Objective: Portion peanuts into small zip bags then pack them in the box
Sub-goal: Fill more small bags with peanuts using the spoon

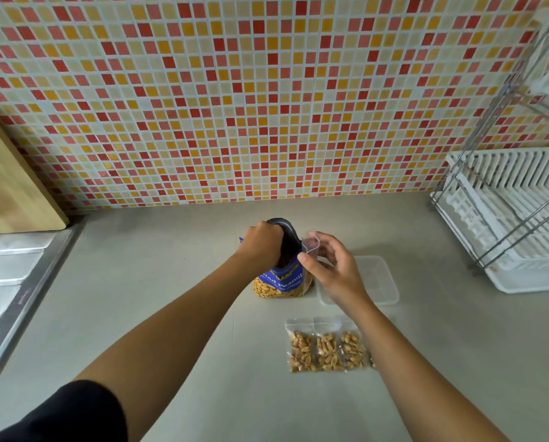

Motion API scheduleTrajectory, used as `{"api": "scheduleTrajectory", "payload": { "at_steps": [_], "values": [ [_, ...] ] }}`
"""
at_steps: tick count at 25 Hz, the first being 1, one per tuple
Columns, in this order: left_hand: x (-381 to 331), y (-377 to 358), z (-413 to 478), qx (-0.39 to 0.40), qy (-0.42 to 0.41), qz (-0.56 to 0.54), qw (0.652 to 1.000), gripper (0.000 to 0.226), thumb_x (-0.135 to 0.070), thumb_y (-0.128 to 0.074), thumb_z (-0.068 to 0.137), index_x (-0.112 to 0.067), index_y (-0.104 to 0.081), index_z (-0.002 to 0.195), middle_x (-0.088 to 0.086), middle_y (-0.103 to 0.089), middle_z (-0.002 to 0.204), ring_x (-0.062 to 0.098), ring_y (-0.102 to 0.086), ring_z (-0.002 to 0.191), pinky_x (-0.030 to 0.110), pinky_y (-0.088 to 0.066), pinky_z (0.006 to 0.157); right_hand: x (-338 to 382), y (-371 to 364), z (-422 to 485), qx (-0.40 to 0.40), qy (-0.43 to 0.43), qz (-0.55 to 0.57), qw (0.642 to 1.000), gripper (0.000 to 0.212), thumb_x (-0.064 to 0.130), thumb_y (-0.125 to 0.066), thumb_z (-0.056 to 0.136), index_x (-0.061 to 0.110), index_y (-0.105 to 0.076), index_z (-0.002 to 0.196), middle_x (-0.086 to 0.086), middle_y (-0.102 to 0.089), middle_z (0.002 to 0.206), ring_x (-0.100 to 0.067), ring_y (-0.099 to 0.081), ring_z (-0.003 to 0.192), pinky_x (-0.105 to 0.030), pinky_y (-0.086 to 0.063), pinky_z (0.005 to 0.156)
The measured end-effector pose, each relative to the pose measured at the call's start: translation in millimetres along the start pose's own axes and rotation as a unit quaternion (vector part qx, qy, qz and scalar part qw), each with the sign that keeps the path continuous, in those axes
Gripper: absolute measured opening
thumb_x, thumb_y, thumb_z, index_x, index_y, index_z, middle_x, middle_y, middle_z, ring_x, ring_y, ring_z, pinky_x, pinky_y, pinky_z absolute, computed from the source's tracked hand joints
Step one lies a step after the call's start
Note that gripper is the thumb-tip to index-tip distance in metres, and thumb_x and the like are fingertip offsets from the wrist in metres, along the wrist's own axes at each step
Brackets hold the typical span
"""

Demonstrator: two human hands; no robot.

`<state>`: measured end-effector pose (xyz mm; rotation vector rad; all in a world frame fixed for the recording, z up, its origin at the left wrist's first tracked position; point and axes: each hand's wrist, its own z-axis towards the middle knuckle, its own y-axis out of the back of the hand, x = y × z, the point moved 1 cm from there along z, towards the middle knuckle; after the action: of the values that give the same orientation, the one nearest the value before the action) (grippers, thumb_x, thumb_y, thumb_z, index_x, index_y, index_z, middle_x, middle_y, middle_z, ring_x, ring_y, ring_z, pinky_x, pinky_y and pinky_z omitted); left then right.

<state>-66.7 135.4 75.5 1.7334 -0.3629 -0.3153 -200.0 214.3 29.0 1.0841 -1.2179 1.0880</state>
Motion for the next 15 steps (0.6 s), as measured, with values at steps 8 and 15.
{"api": "scheduleTrajectory", "payload": {
  "at_steps": [8,15],
  "values": [
    [23,8,8,-0.021,0.103,-0.264,0.959,0.022,-0.01,-0.051,0.09,-0.002,-0.067,0.103,0.011,-0.064,0.097,0.019,-0.053,0.076,0.025,-0.044,0.064,-1,9,4,0.023,-0.01,-0.021,0.999,0.055,0.037,-0.073,0.071,0.025,-0.053,0.121,0.01,-0.063,0.117,-0.004,-0.059,0.109,-0.016,-0.05,0.082],
    [38,18,0,-0.075,0.115,-0.356,0.924,0.017,-0.007,-0.053,0.09,-0.005,-0.067,0.1,0.004,-0.059,0.092,0.016,-0.052,0.085,0.02,-0.042,0.06,-1,11,5,0.029,-0.013,-0.023,0.999,0.061,0.038,-0.07,0.071,0.019,-0.052,0.125,0.007,-0.063,0.118,-0.006,-0.058,0.11,-0.016,-0.051,0.081]
  ]
}}
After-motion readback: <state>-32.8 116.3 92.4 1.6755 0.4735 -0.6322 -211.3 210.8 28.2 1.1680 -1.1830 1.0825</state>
